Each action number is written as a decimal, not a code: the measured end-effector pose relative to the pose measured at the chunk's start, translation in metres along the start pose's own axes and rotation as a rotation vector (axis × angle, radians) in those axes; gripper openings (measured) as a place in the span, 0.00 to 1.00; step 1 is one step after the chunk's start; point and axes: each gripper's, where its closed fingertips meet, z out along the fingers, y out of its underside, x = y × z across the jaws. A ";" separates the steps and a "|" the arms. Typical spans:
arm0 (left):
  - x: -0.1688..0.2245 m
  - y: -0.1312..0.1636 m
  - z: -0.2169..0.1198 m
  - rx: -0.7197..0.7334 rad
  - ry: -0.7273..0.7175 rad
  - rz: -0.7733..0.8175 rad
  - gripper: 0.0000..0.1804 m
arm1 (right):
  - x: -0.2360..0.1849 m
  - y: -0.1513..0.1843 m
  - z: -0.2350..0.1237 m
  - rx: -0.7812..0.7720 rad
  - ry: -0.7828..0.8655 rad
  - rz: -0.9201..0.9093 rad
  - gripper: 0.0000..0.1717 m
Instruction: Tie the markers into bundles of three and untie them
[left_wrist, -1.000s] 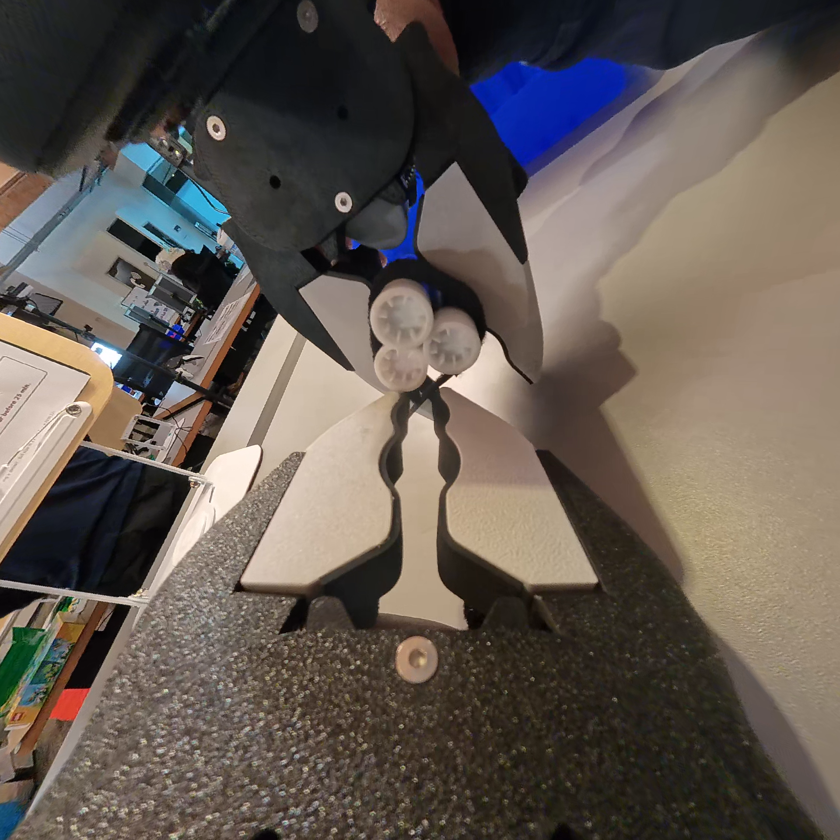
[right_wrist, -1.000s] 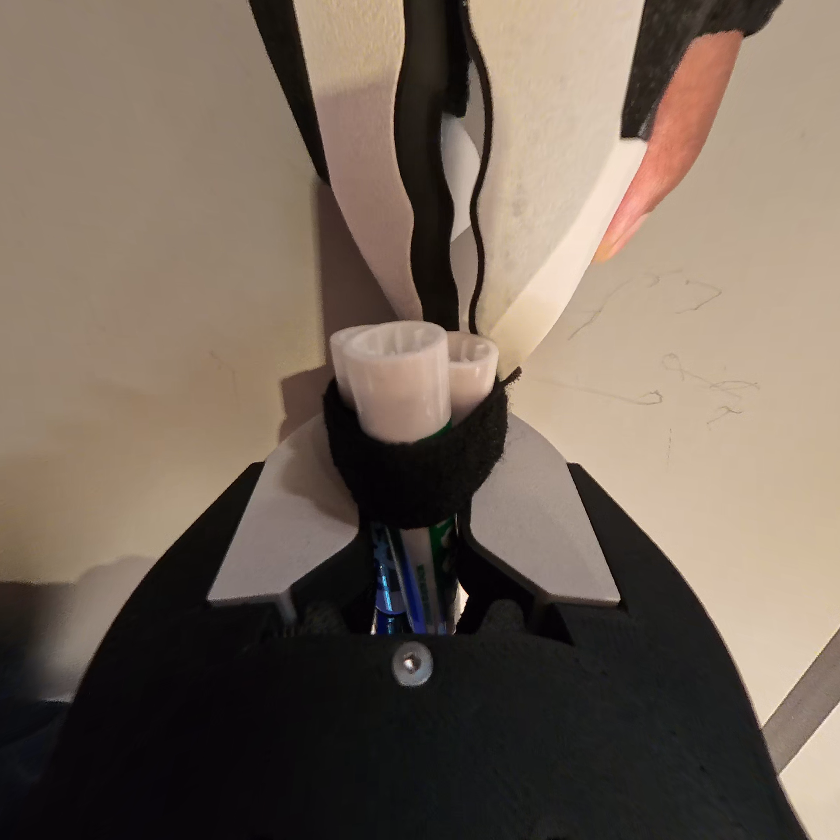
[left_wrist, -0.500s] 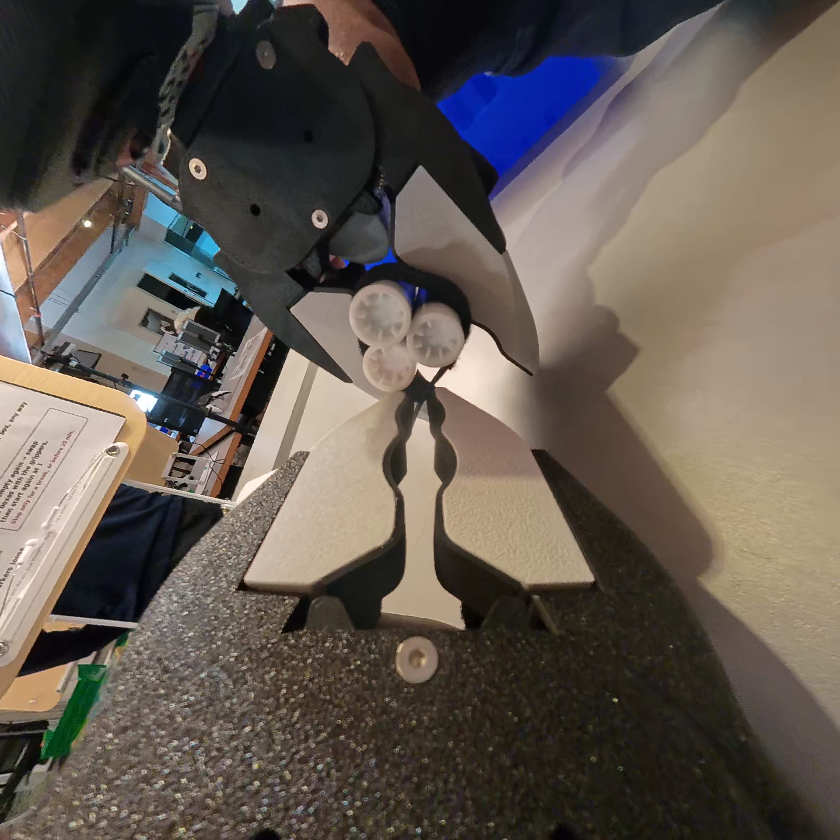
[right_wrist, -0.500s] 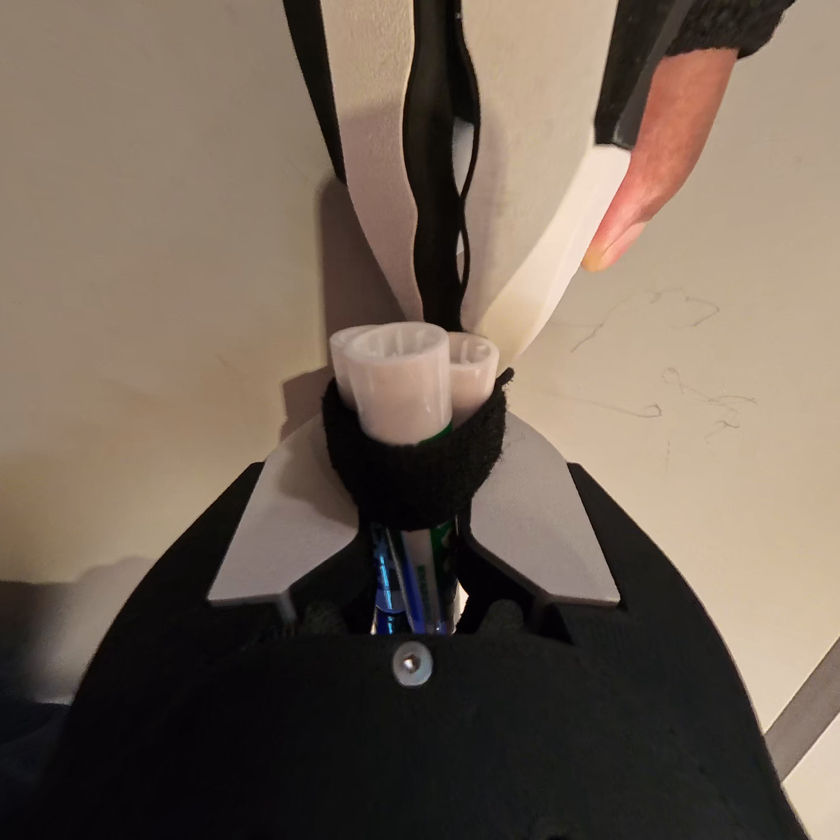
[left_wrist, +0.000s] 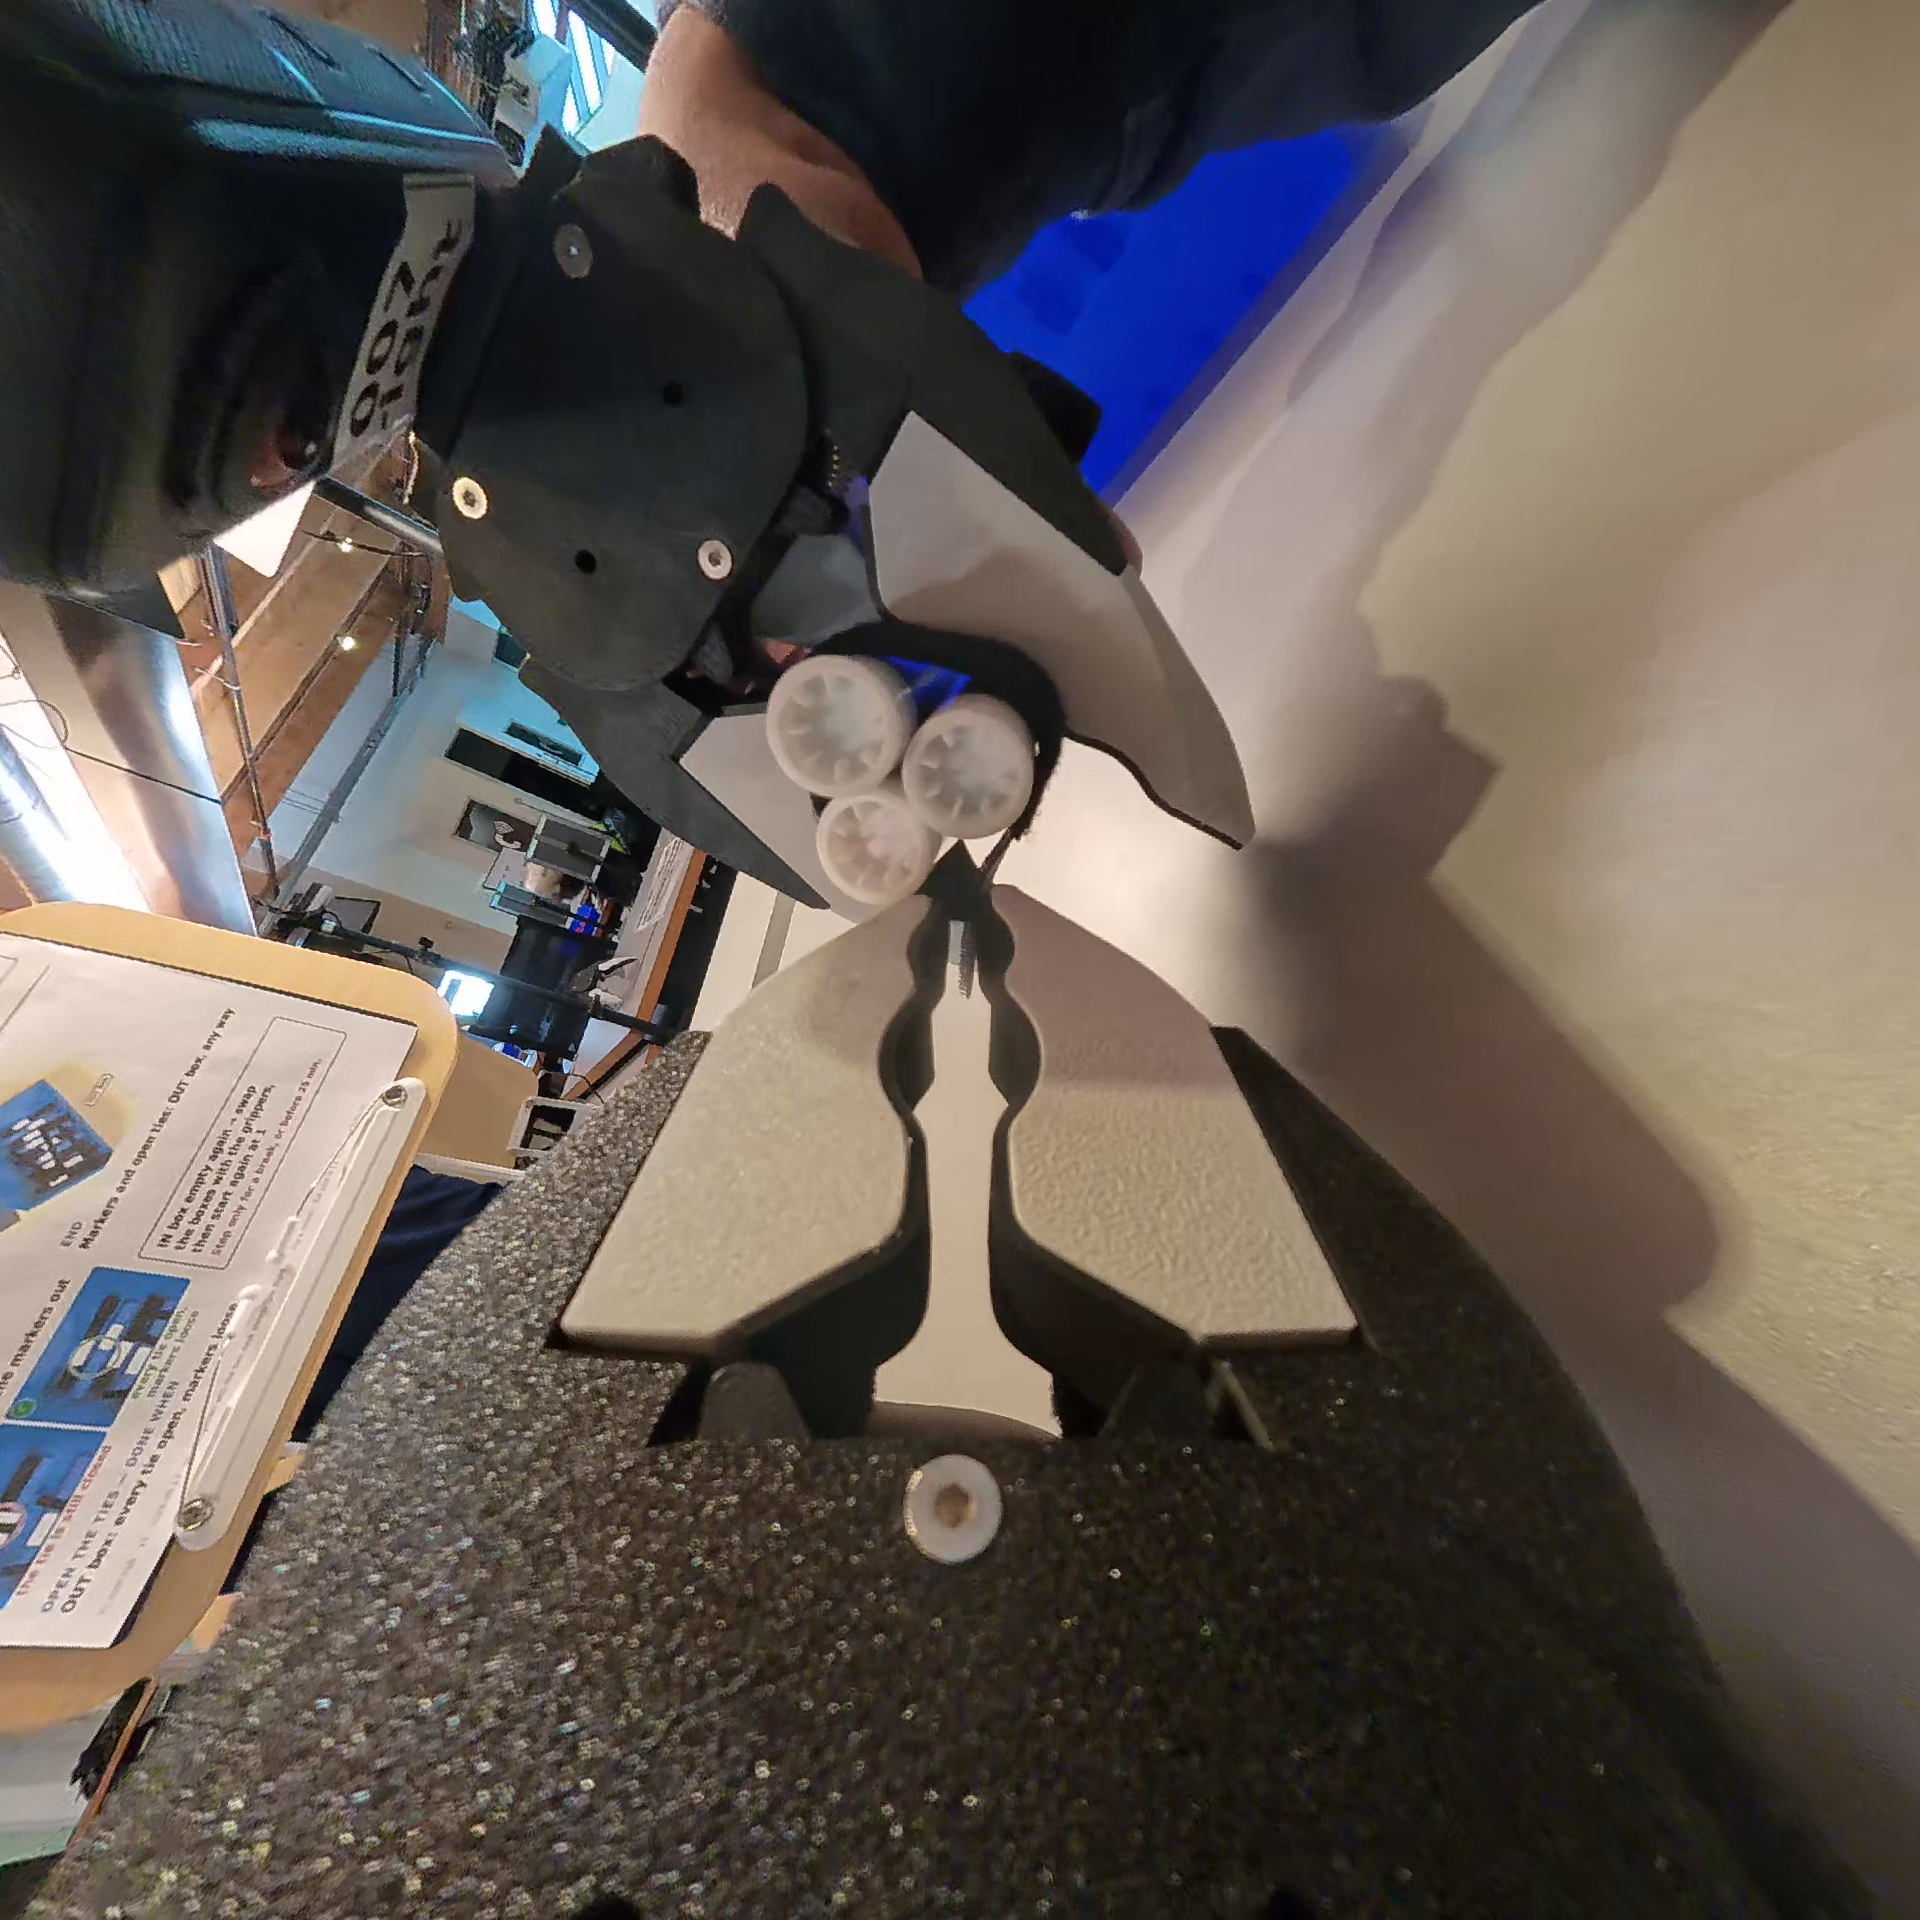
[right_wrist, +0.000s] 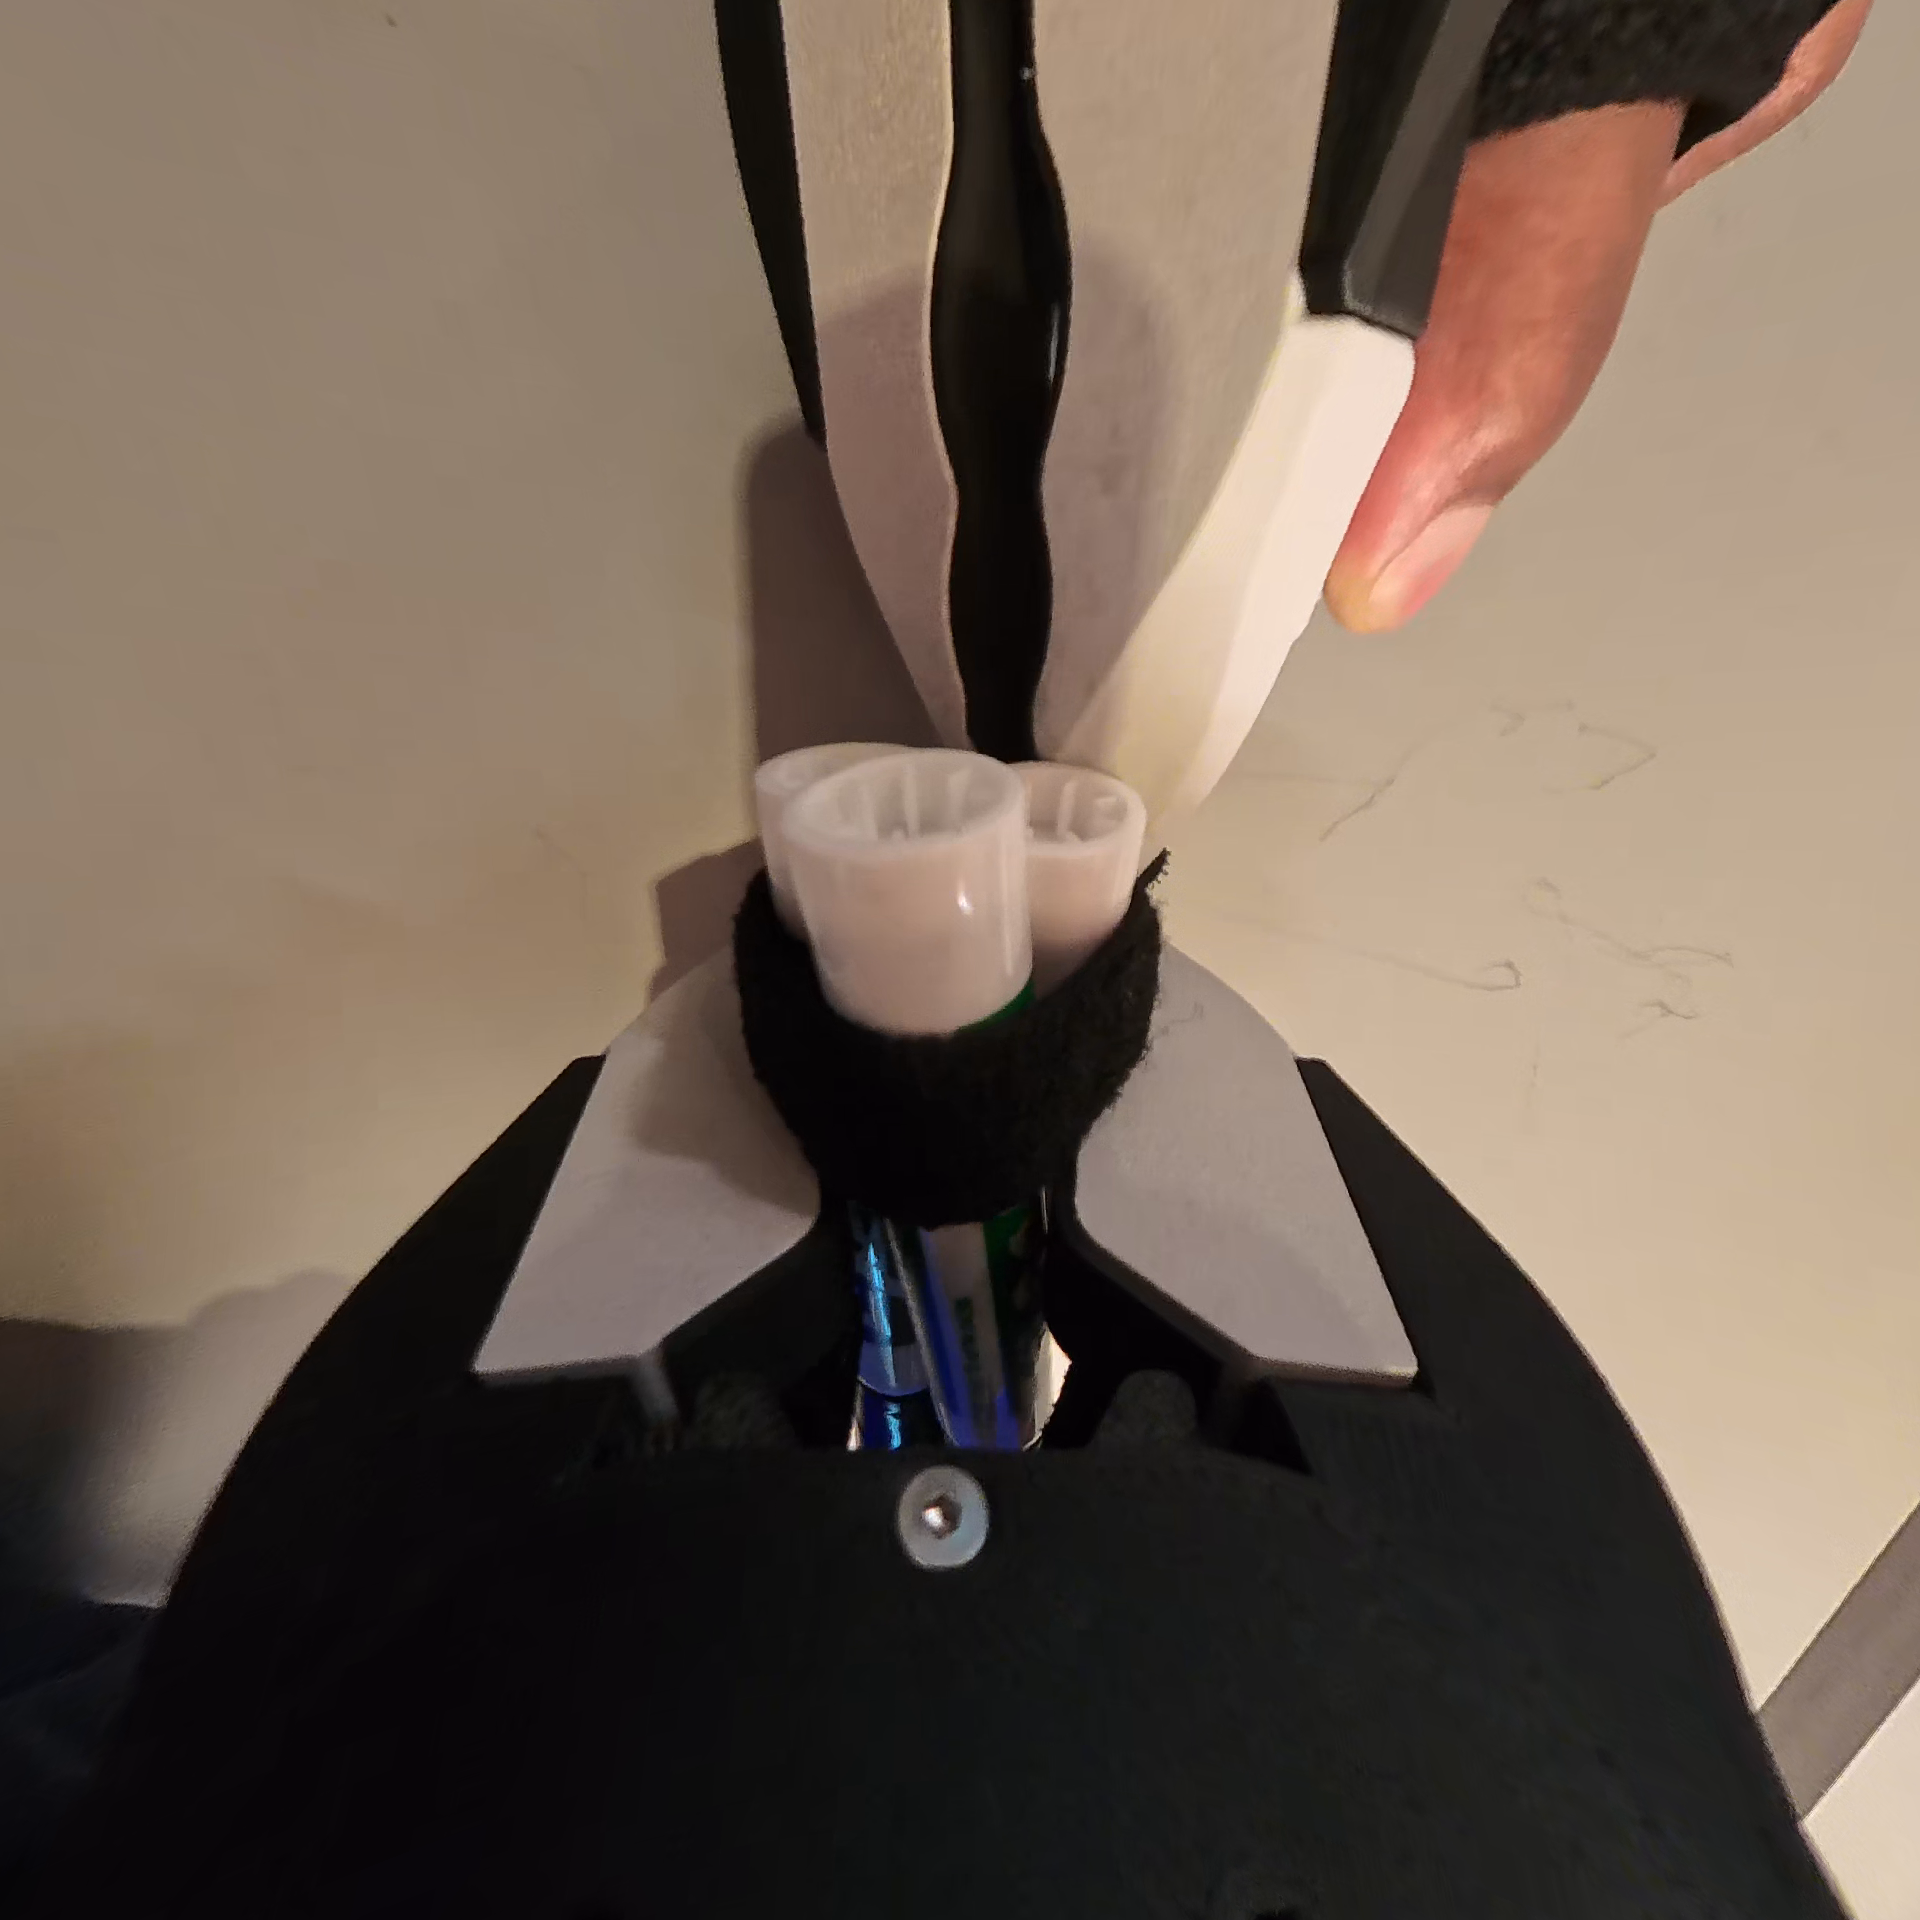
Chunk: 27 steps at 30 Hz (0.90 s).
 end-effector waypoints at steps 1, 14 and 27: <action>0.000 0.000 0.000 0.001 -0.002 -0.001 0.03 | 0.001 0.000 0.000 0.002 0.002 -0.001 0.25; 0.000 -0.004 -0.001 0.028 0.014 -0.019 0.02 | 0.001 -0.003 0.000 0.006 0.001 -0.021 0.25; 0.007 -0.016 -0.013 0.035 -0.046 0.199 0.01 | -0.011 -0.013 0.002 -0.016 -0.033 -0.079 0.25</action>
